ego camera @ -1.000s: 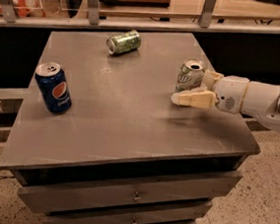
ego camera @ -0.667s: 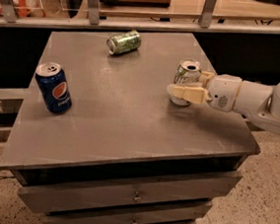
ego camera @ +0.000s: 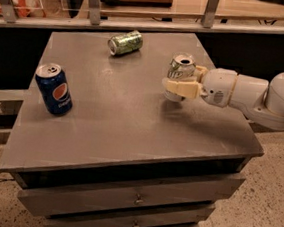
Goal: Move 7up can near pepsi can
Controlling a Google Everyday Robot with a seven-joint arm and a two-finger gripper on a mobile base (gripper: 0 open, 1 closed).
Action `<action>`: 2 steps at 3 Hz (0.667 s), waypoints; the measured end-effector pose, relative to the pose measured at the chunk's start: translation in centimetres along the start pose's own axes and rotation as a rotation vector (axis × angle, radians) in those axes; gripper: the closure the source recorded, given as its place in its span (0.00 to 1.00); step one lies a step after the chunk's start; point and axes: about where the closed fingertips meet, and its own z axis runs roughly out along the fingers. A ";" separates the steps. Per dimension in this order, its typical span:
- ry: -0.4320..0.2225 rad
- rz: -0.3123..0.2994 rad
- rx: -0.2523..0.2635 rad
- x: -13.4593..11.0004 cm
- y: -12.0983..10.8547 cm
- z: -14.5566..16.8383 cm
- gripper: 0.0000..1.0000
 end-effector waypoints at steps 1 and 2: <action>0.019 -0.003 -0.052 -1.7 2.9 1.8 1.00; 0.019 0.031 -0.127 -3.1 8.3 6.1 1.00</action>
Offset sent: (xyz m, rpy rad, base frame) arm -0.0486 0.0948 0.0355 -0.0064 0.0666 0.1199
